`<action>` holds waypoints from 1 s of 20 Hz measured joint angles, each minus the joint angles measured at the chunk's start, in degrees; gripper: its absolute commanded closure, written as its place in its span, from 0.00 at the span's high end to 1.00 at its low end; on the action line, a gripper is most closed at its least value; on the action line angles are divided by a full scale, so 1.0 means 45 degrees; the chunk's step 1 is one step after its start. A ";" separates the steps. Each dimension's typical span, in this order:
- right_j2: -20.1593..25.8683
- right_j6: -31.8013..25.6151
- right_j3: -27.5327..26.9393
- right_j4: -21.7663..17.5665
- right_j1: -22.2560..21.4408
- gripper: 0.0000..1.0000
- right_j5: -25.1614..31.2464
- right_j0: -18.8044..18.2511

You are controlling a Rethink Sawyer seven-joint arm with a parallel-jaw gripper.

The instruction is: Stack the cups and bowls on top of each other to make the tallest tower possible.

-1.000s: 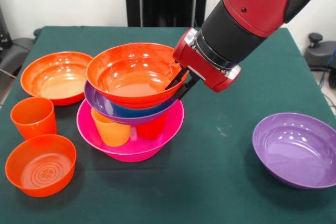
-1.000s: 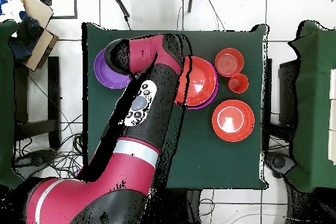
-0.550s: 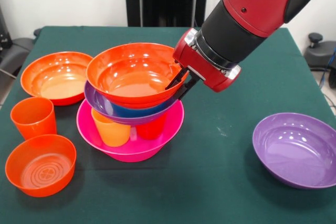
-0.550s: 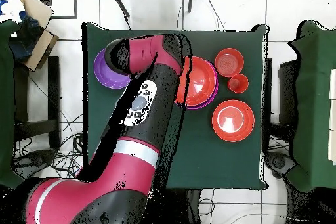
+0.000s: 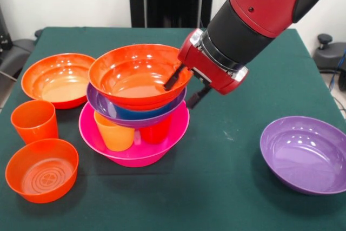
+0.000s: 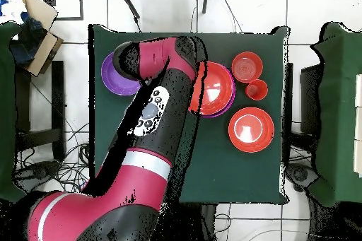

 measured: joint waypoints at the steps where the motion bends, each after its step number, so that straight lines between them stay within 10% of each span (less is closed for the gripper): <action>1: 0.0000 0.0000 0.0000 0.0000 -0.0012 1.00 -0.0003 -0.0001; 20: 0.0002 0.0000 0.0164 0.0000 -0.0366 1.00 0.0298 0.0000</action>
